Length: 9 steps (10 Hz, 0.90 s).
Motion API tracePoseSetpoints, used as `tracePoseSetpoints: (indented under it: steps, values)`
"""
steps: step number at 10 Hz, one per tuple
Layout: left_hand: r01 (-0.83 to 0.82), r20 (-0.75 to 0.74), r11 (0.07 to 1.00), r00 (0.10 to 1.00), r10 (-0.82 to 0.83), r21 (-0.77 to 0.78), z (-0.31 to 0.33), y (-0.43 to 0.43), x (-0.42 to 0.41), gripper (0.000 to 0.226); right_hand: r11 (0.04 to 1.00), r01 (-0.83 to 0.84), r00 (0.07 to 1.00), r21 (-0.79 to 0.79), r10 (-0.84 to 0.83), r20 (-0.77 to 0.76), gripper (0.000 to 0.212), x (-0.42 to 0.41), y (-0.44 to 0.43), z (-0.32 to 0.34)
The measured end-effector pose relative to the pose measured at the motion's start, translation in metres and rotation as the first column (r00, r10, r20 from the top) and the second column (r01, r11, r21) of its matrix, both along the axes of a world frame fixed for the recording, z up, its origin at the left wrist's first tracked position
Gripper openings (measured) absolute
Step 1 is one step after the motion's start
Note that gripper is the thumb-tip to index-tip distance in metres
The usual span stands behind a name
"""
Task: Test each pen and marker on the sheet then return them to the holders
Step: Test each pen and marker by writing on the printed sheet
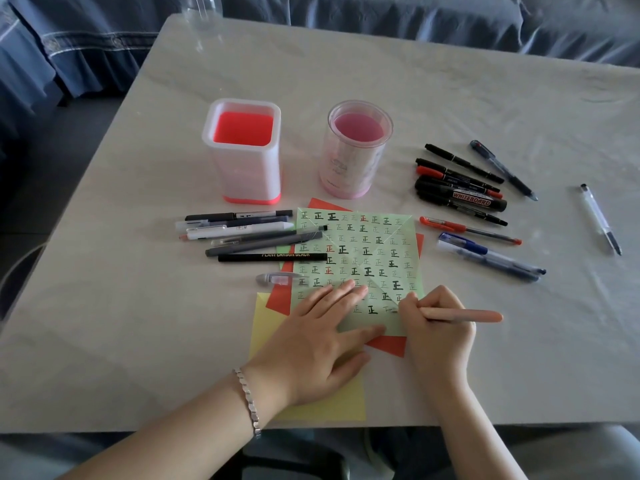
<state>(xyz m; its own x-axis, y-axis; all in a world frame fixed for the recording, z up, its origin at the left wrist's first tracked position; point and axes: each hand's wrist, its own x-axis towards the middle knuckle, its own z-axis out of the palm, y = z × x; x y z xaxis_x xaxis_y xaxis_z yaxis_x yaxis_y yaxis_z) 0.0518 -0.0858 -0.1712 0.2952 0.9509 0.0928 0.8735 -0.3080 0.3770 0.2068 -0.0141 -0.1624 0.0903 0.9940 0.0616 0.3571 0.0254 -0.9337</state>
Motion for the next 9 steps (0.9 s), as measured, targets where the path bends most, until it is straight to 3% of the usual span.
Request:
tracePoseSetpoints:
  steps: [6, 9]
  values:
    - [0.001, -0.01, 1.0, 1.0, -0.001, 0.014, -0.0009, -0.0001, -0.0004, 0.037, 0.999, -0.046, 0.999, -0.005, 0.047, 0.025, 0.041, -0.0001, -0.0003, 0.0002]
    - [0.008, -0.015, 1.0, 1.0, -0.008, 0.028, -0.0013, -0.0003, -0.0006, 0.038, 0.999, 0.033, 0.998, 0.025, -0.035, 0.058, 0.042, -0.0001, -0.0005, 0.002]
